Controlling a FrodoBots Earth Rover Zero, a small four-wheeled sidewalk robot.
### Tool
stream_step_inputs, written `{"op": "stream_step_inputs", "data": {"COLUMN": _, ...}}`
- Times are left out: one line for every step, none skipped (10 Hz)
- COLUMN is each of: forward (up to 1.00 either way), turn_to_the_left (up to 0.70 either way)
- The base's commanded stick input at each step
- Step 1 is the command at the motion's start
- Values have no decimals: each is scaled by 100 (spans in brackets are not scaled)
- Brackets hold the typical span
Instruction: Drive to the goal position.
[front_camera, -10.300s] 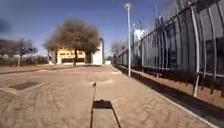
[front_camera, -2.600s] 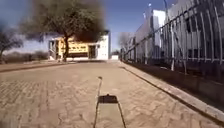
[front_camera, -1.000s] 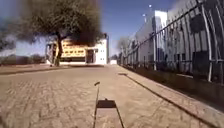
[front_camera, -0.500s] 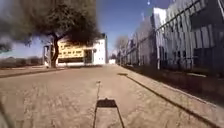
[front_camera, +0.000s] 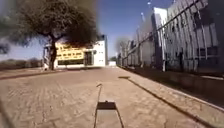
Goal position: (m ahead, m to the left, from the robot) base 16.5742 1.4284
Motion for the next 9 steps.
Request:
{"op": "stream_step_inputs", "data": {"forward": 100, "turn_to_the_left": 0}}
{"op": "stream_step_inputs", "data": {"forward": 100, "turn_to_the_left": 0}}
{"op": "stream_step_inputs", "data": {"forward": 100, "turn_to_the_left": 0}}
{"op": "stream_step_inputs", "data": {"forward": 100, "turn_to_the_left": 0}}
{"op": "stream_step_inputs", "data": {"forward": 100, "turn_to_the_left": 0}}
{"op": "stream_step_inputs", "data": {"forward": 100, "turn_to_the_left": 0}}
{"op": "stream_step_inputs", "data": {"forward": 100, "turn_to_the_left": 0}}
{"op": "stream_step_inputs", "data": {"forward": 100, "turn_to_the_left": 0}}
{"op": "stream_step_inputs", "data": {"forward": 100, "turn_to_the_left": 0}}
